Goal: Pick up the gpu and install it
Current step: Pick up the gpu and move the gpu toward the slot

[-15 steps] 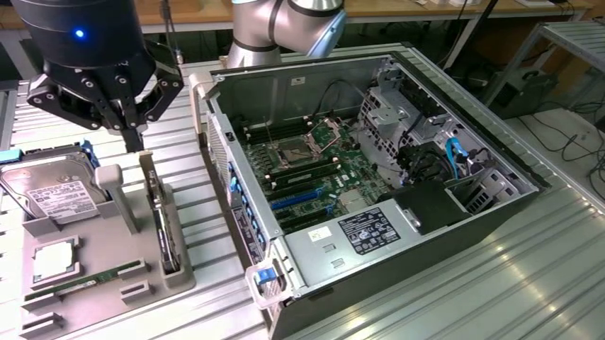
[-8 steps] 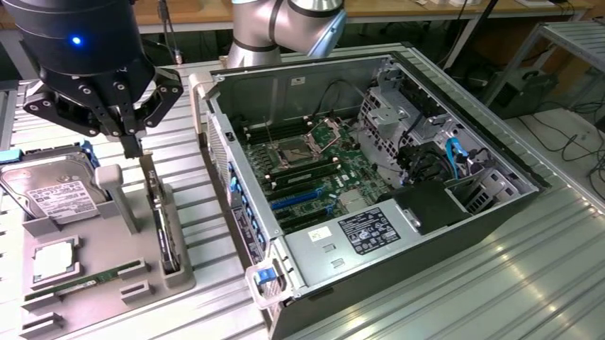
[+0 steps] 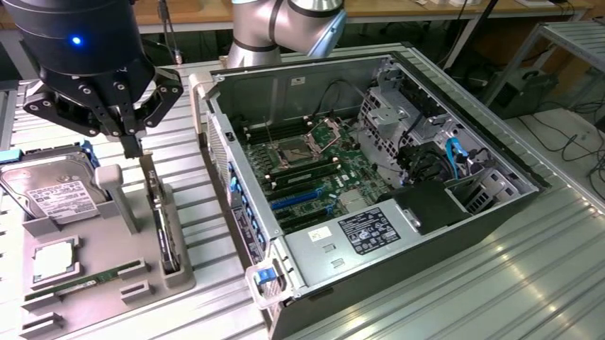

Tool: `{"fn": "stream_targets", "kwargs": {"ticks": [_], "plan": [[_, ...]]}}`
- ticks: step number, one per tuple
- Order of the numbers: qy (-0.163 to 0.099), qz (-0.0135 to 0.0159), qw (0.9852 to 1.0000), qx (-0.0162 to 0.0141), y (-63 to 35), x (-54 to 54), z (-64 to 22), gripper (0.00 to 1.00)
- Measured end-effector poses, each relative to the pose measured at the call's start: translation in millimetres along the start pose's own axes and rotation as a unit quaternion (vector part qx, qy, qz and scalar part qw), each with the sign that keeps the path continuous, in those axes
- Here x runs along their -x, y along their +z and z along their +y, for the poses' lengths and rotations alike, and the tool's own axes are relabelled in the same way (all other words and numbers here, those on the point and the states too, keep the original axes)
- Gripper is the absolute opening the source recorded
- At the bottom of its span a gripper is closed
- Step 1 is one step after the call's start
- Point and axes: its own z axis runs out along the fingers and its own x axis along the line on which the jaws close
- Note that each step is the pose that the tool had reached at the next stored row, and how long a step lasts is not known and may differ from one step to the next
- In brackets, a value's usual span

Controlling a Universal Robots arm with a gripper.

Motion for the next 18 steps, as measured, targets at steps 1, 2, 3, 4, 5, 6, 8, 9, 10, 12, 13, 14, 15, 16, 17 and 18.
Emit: {"fn": "stream_targets", "kwargs": {"ticks": [1, 2, 3, 4, 5, 6, 8, 9, 10, 12, 13, 14, 15, 16, 17, 18], "plan": [[0.000, 0.0000, 1.0000, 0.0000, 0.0, 0.0, 0.0, 0.11], [0.000, 0.0000, 1.0000, 0.0000, 0.0, 0.0, 0.0, 0.11], [0.000, 0.0000, 1.0000, 0.0000, 0.0, 0.0, 0.0, 0.11], [0.000, 0.0000, 1.0000, 0.0000, 0.0, 0.0, 0.0, 0.11], [0.000, 0.0000, 1.0000, 0.0000, 0.0, 0.0, 0.0, 0.11], [0.000, 0.0000, 1.0000, 0.0000, 0.0, 0.0, 0.0, 0.17], [0.000, 0.0000, 1.0000, 0.0000, 0.0, 0.0, 0.0, 0.24], [0.000, 0.0000, 1.0000, 0.0000, 0.0, 0.0, 0.0, 0.36], [0.000, 0.0000, 1.0000, 0.0000, 0.0, 0.0, 0.0, 0.42], [0.000, 0.0000, 1.0000, 0.0000, 0.0, 0.0, 0.0, 0.54], [0.000, 0.0000, 1.0000, 0.0000, 0.0, 0.0, 0.0, 0.60], [0.000, 0.0000, 1.0000, 0.0000, 0.0, 0.0, 0.0, 0.60], [0.000, 0.0001, 1.0000, -0.0001, 0.2, 0.0, 0.0, 0.60], [0.000, 0.0001, 1.0000, 0.0000, 0.5, 0.0, 0.0, 0.60], [0.000, 0.0001, 1.0000, 0.0001, 1.1, 0.0, 0.0, 0.60], [0.000, 0.0001, 1.0000, 0.0001, 2.0, 0.0, -0.1, 0.60]]}}
